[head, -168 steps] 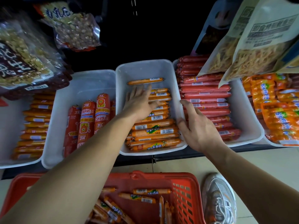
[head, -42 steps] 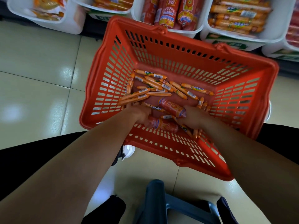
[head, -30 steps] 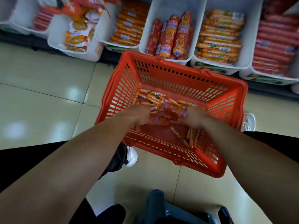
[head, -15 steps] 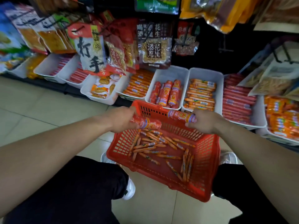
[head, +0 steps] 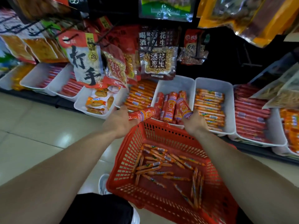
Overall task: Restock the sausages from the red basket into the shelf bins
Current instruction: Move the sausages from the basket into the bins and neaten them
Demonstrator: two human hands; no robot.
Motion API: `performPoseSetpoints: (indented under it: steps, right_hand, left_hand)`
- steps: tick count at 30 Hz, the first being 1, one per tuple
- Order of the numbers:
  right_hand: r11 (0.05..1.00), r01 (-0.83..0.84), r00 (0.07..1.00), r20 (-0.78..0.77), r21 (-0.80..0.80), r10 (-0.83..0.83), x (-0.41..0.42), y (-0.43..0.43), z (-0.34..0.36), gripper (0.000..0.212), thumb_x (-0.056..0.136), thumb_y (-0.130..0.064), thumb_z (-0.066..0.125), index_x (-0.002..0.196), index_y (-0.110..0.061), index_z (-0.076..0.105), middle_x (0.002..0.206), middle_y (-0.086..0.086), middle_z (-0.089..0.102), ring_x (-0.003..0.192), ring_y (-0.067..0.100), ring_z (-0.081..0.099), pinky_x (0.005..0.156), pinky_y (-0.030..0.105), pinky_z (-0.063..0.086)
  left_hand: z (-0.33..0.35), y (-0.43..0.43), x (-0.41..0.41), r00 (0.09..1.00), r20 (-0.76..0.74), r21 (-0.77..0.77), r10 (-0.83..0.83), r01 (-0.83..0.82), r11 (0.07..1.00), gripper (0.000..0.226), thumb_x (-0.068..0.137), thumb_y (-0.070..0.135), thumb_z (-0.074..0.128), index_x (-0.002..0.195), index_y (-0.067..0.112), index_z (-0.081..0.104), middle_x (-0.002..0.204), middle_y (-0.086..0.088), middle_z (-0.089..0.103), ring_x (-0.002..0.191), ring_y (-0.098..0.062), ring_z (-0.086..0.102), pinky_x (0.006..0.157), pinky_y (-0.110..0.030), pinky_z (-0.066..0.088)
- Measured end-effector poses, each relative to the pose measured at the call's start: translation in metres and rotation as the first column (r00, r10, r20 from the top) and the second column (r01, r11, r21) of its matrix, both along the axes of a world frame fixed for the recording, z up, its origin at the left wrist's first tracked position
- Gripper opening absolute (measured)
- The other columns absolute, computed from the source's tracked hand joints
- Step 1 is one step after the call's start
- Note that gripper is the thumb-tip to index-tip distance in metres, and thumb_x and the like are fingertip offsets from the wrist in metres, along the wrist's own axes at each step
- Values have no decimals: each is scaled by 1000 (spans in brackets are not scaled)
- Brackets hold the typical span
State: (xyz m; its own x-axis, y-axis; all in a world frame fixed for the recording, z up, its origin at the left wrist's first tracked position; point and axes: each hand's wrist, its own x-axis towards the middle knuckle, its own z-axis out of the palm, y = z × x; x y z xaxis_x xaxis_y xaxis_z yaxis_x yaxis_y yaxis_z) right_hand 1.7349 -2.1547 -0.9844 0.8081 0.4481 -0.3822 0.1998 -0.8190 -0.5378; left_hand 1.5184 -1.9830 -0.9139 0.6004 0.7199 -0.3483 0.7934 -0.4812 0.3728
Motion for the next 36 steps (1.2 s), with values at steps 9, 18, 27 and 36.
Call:
performPoseSetpoints:
  steps: [9, 18, 27, 36]
  right_hand:
    - [977, -58, 983, 161, -207, 93, 26, 30, -38, 64, 91, -43, 62, 145, -23, 33, 137, 18, 42, 119, 45, 52, 81, 50, 49]
    - [988, -123, 963, 228, -93, 142, 34, 5, -72, 73, 92, -49, 59, 155, -32, 25, 142, 14, 37, 118, 41, 53, 80, 48, 53]
    - [988, -123, 979, 154, -89, 135, 27, 2, -58, 71, 94, -41, 59, 156, -31, 25, 143, 16, 35, 123, 42, 48, 89, 48, 51]
    - [967, -247, 949, 186, -58, 253, -9, -51, -6, 46, 95, -31, 53, 138, -15, 52, 137, 14, 44, 123, 41, 48, 94, 47, 47]
  left_hand:
    - [-34, 23, 47, 983, 114, -63, 142, -135, 989, 53, 90, 52, 61, 121, 11, 48, 107, -3, 63, 98, -29, 63, 86, -42, 51]
    - [-84, 12, 152, 930, 271, -95, 247, -229, 969, 43, 99, 36, 54, 127, 5, 41, 123, -17, 56, 108, -36, 60, 82, -40, 47]
    - [-83, 2, 139, 989, -99, -34, -113, 110, 993, 32, 94, 40, 57, 117, 17, 58, 114, -5, 63, 101, -27, 63, 86, -42, 54]
    - [-29, -56, 48, 963, -144, -96, -229, 217, 971, 20, 94, 31, 59, 94, 14, 70, 98, -4, 71, 92, -22, 66, 84, -38, 55]
